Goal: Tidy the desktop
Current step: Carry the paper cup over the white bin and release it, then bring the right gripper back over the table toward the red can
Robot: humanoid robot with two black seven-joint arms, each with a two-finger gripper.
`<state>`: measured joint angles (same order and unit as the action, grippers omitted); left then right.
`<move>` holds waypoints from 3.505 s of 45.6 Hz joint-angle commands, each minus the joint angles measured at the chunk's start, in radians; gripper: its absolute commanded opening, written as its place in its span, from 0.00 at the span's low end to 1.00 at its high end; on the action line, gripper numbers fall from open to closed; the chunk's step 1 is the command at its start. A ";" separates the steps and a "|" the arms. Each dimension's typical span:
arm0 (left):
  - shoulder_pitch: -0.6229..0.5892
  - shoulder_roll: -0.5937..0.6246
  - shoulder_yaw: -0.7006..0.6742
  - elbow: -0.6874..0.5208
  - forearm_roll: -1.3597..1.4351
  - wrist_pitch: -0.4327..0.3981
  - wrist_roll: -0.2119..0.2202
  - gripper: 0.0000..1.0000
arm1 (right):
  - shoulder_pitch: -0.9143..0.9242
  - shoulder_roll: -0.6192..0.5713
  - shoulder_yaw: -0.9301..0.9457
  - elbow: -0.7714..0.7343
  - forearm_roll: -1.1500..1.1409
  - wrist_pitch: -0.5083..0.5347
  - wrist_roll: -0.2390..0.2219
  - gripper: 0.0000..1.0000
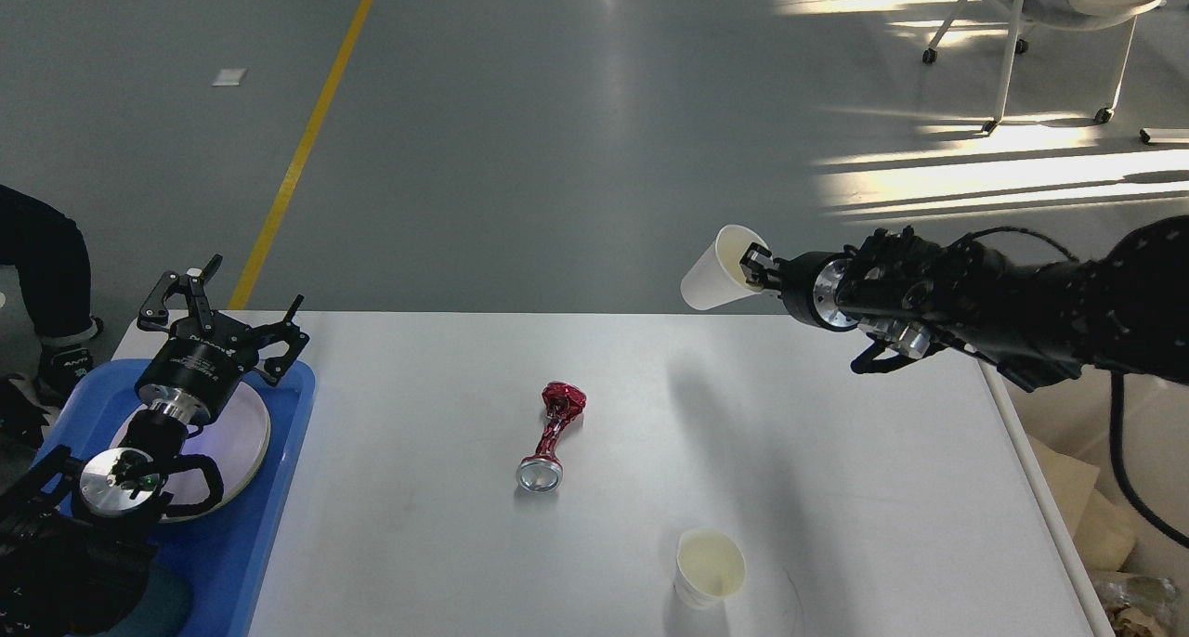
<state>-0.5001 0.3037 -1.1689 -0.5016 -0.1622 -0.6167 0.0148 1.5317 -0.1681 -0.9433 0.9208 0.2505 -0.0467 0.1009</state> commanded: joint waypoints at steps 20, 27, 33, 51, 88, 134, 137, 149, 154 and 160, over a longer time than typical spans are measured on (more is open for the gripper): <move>0.000 0.000 0.000 0.000 0.000 0.000 -0.001 0.96 | 0.535 -0.330 -0.034 0.297 0.000 0.222 -0.001 0.04; 0.000 0.000 0.000 0.000 0.000 0.000 0.001 0.96 | 0.457 -0.338 -0.160 0.193 0.007 0.147 -0.004 0.04; 0.000 0.000 0.000 0.000 0.001 0.000 0.001 0.96 | 0.253 -0.401 -0.192 0.107 0.004 0.033 -0.009 0.05; 0.000 0.000 0.000 0.002 0.001 0.000 0.001 0.96 | -0.300 -0.513 -0.137 -0.195 0.010 -0.070 -0.010 0.11; 0.000 0.000 0.000 0.000 0.000 0.000 -0.001 0.96 | -0.251 -0.387 -0.141 -0.180 0.015 0.011 -0.010 1.00; 0.000 0.000 0.000 0.000 0.001 0.000 0.001 0.96 | 0.647 0.177 -0.164 0.222 0.019 0.881 -0.009 1.00; 0.000 0.000 0.000 0.000 0.000 0.000 0.001 0.96 | 0.561 0.180 -0.126 0.185 0.019 0.841 -0.010 1.00; 0.000 0.000 0.000 0.000 0.000 0.000 0.001 0.96 | 0.274 0.318 -0.072 -0.019 0.013 0.670 -0.010 1.00; 0.000 0.000 0.000 0.000 0.000 0.000 0.001 0.96 | 0.171 0.366 -0.072 -0.109 0.013 0.639 -0.010 1.00; 0.000 0.000 0.000 0.000 0.001 0.000 0.001 0.96 | 0.091 0.372 -0.023 -0.157 0.013 0.585 -0.010 1.00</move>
<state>-0.5001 0.3037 -1.1689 -0.5015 -0.1623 -0.6166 0.0151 1.6884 0.1952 -1.0091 0.8034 0.2635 0.5850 0.0904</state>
